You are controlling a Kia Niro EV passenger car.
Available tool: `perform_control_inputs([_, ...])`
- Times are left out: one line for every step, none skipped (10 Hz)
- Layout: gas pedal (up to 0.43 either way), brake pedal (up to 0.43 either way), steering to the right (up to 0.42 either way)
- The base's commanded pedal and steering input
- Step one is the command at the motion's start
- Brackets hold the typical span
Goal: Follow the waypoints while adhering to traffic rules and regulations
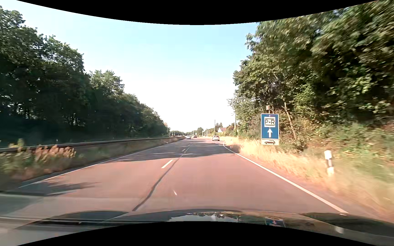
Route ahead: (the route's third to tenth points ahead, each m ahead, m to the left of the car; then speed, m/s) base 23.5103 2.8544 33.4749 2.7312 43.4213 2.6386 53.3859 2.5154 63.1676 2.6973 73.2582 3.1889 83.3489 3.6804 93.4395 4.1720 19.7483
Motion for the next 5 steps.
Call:
perform_control_inputs([0.118, 0.0, -0.001])
perform_control_inputs([0.118, 0.0, -0.001])
perform_control_inputs([0.118, 0.0, -0.001])
perform_control_inputs([0.118, 0.0, -0.001])
perform_control_inputs([0.118, 0.0, -0.001])
